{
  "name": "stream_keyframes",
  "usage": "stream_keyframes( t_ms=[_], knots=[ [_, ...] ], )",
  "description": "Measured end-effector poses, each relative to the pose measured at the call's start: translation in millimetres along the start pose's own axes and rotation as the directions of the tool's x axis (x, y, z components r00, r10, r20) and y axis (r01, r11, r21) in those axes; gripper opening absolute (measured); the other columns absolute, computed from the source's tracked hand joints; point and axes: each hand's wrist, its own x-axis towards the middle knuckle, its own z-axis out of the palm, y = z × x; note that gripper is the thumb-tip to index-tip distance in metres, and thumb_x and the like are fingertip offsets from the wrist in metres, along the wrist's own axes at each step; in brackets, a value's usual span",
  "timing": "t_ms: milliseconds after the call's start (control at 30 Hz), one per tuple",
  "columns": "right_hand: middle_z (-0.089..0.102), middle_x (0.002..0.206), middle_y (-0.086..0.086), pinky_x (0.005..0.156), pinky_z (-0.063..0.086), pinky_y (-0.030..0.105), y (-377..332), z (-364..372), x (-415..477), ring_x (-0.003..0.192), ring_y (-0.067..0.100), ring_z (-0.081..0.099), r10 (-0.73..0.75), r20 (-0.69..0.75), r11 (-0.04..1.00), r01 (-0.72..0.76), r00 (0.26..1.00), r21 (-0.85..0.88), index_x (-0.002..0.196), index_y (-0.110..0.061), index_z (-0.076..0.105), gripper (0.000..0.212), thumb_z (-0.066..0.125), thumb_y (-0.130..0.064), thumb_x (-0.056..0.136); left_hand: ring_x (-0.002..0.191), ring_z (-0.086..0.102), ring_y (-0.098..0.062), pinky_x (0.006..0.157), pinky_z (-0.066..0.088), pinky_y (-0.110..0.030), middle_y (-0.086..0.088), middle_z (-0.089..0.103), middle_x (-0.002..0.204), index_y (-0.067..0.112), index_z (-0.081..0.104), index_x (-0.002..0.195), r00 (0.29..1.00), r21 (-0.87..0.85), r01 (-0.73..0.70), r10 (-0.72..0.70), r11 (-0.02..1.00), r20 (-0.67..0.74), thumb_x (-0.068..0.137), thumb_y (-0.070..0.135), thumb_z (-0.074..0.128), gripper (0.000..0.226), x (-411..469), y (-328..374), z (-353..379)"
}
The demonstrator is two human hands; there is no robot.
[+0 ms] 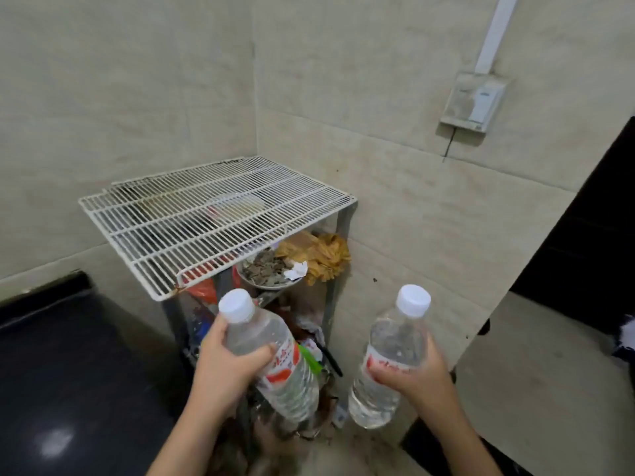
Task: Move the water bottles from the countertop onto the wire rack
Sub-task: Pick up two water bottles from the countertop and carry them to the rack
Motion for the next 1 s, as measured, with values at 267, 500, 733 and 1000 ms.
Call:
stream_keyframes(
  t_ms=[267,500,733,1000],
  knots=[
    [0.064,0.092,-0.011,0.062,0.046,0.006,-73.4,-1.5,114.0,0.077,-0.007,0.064,-0.322,0.014,0.942,0.319,0.947,0.107,0.092,-0.027,0.052,0.059,0.083,-0.014,0.044,0.077,0.068,-0.005,0.068,0.057,-0.021,0.017,0.072,0.079,0.030,0.057,0.089,0.957,-0.085,-0.271,0.259,0.959,-0.134,0.049,-0.006,0.073,0.056,53.1,68.6,31.6],
    [0.064,0.095,-0.008,0.069,0.052,0.016,-113.2,25.4,200.3,0.083,0.000,0.064,-0.428,0.012,0.896,0.422,0.904,0.136,0.091,-0.030,0.051,0.062,0.078,-0.039,0.036,0.093,0.065,-0.015,0.086,0.050,-0.039,0.010,0.065,0.092,0.031,0.056,0.090,0.899,-0.097,-0.404,0.375,0.910,-0.229,0.048,0.013,0.071,0.048,120.8,106.2,44.1],
    [0.064,0.095,-0.003,0.057,0.049,0.012,-134.1,70.7,325.4,0.083,0.009,0.063,-0.423,0.101,0.905,0.412,0.901,0.108,0.089,-0.028,0.051,0.056,0.078,-0.034,0.041,0.082,0.068,-0.005,0.067,0.051,-0.020,0.009,0.066,0.090,0.032,0.057,0.089,0.902,-0.051,-0.399,0.382,0.915,-0.202,0.065,-0.008,0.067,0.047,250.9,109.6,38.2],
    [0.060,0.093,-0.012,0.074,0.053,0.032,-135.1,158.9,465.9,0.089,0.012,0.061,-0.388,0.218,0.915,0.402,0.896,-0.022,0.093,-0.031,0.048,0.063,0.077,-0.042,0.039,0.087,0.060,-0.012,0.070,0.048,-0.028,0.005,0.061,0.096,0.027,0.054,0.097,0.903,0.115,-0.372,0.388,0.921,-0.186,0.064,-0.009,0.068,0.051,407.4,101.2,30.3]
  ],
)
